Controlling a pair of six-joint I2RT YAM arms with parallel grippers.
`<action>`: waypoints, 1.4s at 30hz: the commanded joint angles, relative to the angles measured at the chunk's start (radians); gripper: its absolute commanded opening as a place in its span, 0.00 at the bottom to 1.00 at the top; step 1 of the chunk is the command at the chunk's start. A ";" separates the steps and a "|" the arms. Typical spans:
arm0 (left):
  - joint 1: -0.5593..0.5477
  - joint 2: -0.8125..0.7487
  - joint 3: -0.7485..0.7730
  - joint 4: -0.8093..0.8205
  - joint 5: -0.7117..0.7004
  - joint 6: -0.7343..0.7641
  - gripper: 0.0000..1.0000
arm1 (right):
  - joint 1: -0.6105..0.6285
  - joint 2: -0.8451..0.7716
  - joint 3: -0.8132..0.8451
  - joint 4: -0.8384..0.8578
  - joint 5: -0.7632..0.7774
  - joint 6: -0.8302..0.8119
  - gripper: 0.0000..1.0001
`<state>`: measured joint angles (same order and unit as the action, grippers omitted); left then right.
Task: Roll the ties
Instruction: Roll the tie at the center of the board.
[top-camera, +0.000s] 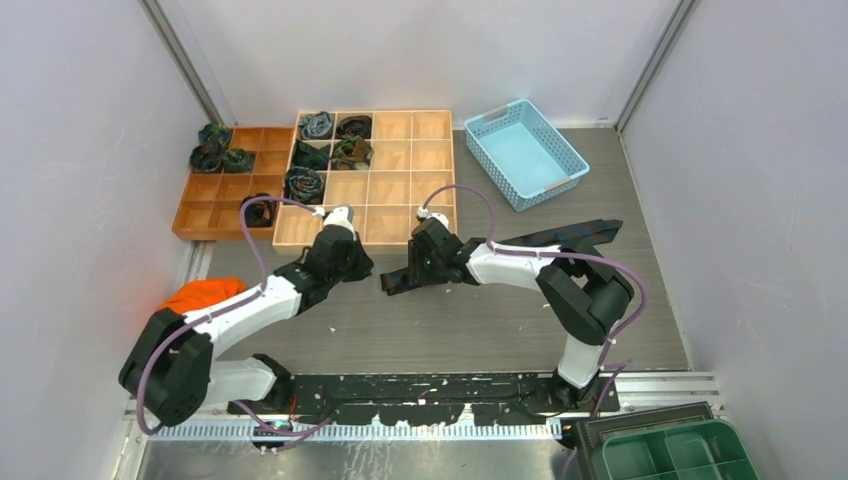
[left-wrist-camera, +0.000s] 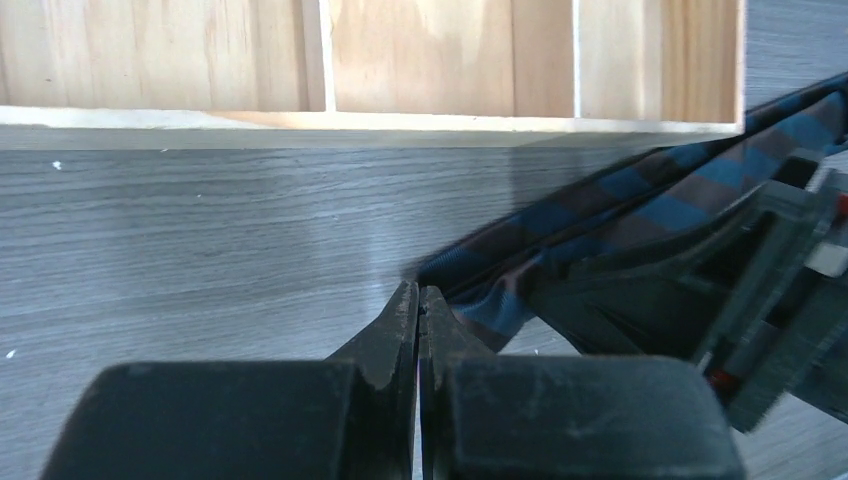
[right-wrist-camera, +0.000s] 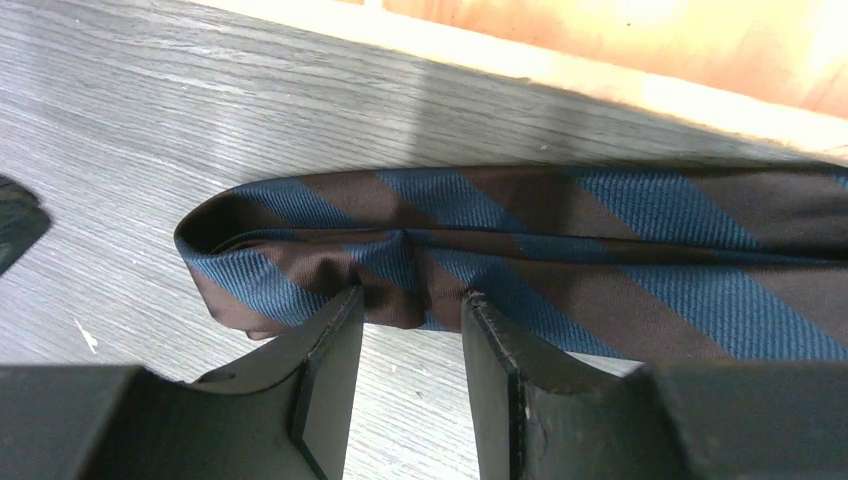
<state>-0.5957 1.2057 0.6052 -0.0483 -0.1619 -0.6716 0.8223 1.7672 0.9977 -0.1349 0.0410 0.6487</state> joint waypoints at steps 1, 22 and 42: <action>0.000 0.077 0.009 0.151 0.013 0.035 0.00 | -0.002 -0.066 0.030 -0.016 0.058 -0.028 0.46; 0.016 0.317 0.064 0.293 0.024 0.135 0.00 | 0.112 -0.202 -0.035 -0.055 0.004 0.054 0.01; 0.018 0.363 -0.002 0.431 0.157 0.106 0.00 | 0.161 0.043 -0.162 0.367 0.072 0.248 0.01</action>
<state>-0.5804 1.5669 0.6067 0.3061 -0.0372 -0.5648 0.9794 1.7649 0.8028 0.2249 0.0074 0.9031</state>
